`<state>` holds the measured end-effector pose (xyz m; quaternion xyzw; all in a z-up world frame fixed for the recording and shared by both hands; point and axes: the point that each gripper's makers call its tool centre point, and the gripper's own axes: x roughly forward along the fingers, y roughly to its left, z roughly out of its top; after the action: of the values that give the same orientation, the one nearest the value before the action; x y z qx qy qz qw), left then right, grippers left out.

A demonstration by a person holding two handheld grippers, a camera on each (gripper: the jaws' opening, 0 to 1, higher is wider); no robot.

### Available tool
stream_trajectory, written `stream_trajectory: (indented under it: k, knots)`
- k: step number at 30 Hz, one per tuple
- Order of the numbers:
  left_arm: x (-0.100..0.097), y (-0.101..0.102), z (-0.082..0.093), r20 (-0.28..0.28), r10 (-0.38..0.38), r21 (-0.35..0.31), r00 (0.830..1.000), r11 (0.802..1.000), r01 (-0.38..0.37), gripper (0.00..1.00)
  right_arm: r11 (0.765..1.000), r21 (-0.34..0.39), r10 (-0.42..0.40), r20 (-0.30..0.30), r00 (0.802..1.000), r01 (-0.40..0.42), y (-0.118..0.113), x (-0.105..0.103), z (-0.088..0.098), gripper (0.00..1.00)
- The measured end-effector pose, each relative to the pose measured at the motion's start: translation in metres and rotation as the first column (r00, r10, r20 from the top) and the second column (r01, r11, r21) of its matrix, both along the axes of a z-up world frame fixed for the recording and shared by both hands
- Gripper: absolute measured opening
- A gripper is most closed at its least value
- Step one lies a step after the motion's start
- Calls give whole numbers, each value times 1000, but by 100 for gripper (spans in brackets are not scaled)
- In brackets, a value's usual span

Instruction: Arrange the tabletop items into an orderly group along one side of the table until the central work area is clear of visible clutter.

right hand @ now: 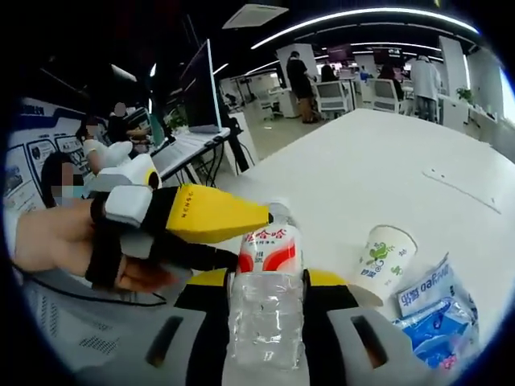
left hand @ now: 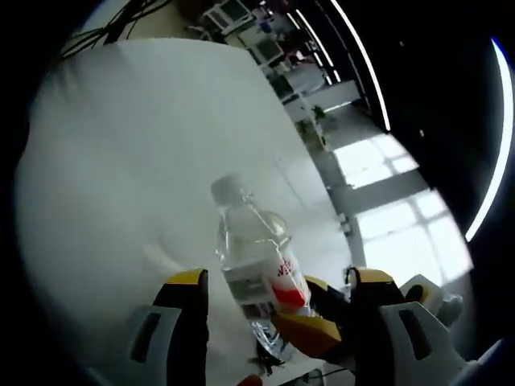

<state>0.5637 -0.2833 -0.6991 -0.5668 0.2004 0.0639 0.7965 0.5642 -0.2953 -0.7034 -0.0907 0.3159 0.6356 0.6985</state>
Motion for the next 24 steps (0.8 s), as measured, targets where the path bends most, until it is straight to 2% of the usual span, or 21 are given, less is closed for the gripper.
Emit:
stream_trajectory:
  k: [6, 9, 12, 13, 14, 15, 19, 24]
  knots:
    - [3, -4, 2, 32, 16, -35, 999, 999, -14, 67, 999, 32, 6, 17, 1000, -6, -3, -5, 13, 30]
    - [4, -9, 3, 30, -6, -24, 1000, 1000, 7, 66, 999, 37, 5, 28, 1000, -6, -6, -7, 18, 29]
    - [3, -4, 0, 28, 14, 5, 1000, 1000, -15, 53, 999, 48, -18, 0, 1000, 18, -8, -3, 21, 29]
    - [1, -1, -1, 24, 24, 14, 999, 1000, -24, 42, 998, 56, -24, -6, 1000, 24, -7, 0, 23, 29]
    - [5, 2, 8, 93, 39, -12, 995, 999, -39, 42, 998, 64, -26, -9, 1000, 27, -7, -1, 26, 29]
    - [3, 3, 5, 61, 65, -50, 996, 997, -62, 40, 997, 68, -31, 6, 999, 31, -7, 1, 27, 29]
    - [6, 2, 13, 87, 34, -5, 996, 999, -34, 39, 997, 81, -18, 43, 999, 15, -9, -2, 35, 30]
    - [7, 5, 24, 120, 30, 38, 992, 999, -35, 35, 995, 100, -22, 69, 997, 15, -8, 0, 38, 31]
